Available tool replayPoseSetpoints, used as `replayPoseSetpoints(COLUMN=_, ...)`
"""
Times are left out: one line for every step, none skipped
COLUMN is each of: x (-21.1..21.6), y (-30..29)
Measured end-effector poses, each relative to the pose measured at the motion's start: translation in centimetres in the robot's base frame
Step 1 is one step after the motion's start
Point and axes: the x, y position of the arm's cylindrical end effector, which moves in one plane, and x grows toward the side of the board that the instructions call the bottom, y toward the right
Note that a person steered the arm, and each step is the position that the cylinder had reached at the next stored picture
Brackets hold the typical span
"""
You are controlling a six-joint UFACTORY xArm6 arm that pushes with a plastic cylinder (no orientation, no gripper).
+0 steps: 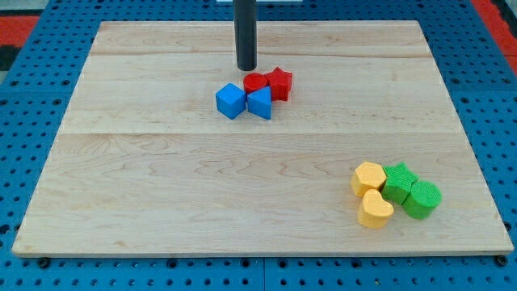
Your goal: Move the blue cube to the top of the red circle
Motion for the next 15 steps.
replayPoseSetpoints(x=0.0, y=0.0)
replayPoseSetpoints(x=0.0, y=0.0)
replayPoseSetpoints(x=0.0, y=0.0)
replayPoseSetpoints(x=-0.1, y=0.0)
replayPoseSetpoints(x=-0.1, y=0.0)
replayPoseSetpoints(x=-0.3, y=-1.2)
replayPoseSetpoints(x=-0.9, y=-2.8)
replayPoseSetpoints(x=-0.6, y=-6.3)
replayPoseSetpoints(x=1.5, y=-9.1)
replayPoseSetpoints(x=5.2, y=-13.0)
replayPoseSetpoints(x=10.2, y=-12.2)
replayPoseSetpoints(x=12.3, y=-9.1)
replayPoseSetpoints(x=12.1, y=-4.2)
replayPoseSetpoints(x=12.0, y=1.7)
replayPoseSetpoints(x=10.7, y=-2.9)
